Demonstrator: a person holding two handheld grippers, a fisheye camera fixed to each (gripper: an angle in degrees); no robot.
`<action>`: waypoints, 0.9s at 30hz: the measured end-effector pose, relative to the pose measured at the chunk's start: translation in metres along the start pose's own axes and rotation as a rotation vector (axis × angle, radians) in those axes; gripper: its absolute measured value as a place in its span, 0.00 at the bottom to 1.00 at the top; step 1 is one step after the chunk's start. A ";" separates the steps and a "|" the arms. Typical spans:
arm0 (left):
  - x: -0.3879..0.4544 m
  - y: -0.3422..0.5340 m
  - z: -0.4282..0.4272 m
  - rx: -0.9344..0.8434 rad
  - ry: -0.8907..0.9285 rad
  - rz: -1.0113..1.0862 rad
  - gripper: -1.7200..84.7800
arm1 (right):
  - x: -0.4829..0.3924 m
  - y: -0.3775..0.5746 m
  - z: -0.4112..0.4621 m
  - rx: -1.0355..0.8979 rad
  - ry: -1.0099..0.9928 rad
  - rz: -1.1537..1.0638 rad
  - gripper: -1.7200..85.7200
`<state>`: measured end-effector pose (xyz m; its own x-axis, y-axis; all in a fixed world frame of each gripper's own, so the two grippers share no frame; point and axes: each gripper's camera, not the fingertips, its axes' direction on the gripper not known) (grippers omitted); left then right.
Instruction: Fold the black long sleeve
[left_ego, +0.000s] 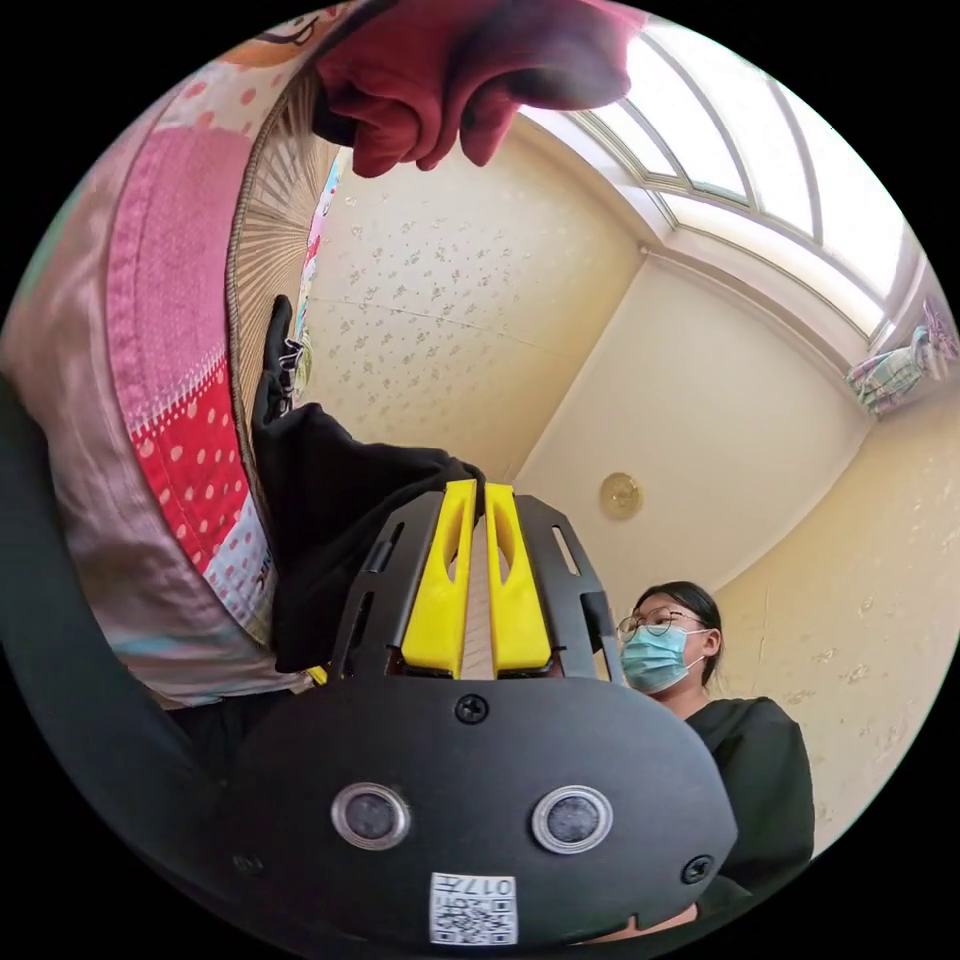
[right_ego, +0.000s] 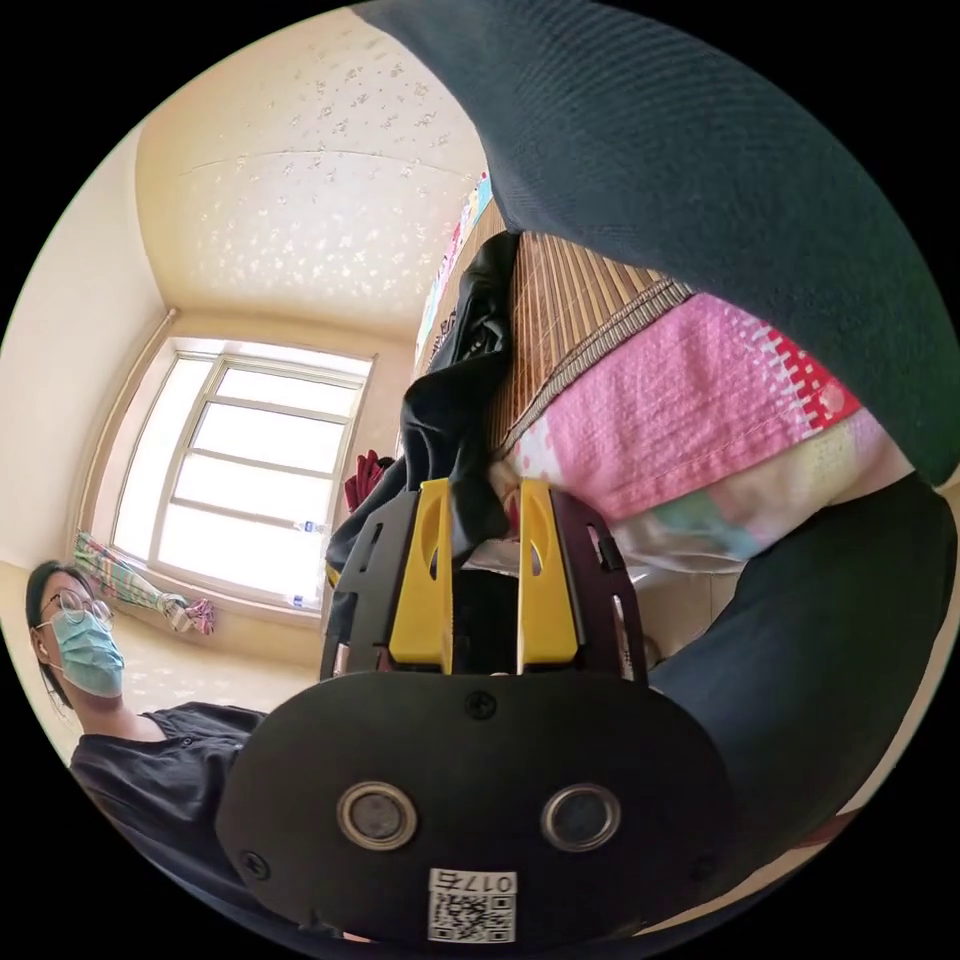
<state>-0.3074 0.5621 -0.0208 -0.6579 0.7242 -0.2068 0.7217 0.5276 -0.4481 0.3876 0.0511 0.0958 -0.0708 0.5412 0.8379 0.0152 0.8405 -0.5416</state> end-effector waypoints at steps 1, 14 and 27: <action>0.004 -0.003 -0.005 0.004 -0.042 -0.009 0.02 | -0.003 0.000 -0.001 -0.018 -0.004 -0.002 0.13; 0.032 -0.024 -0.014 0.025 -0.120 -0.024 0.02 | -0.045 0.014 -0.051 -0.106 -0.112 -0.119 0.06; 0.121 0.005 0.064 -0.470 -0.198 -0.002 0.01 | -0.111 0.061 -0.228 0.126 -0.701 -0.417 0.04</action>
<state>-0.3970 0.6245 -0.1040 -0.6550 0.6487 -0.3876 0.7090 0.7049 -0.0184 0.6239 0.0481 -0.0153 -0.6526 0.0084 0.7577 -0.2592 0.9371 -0.2336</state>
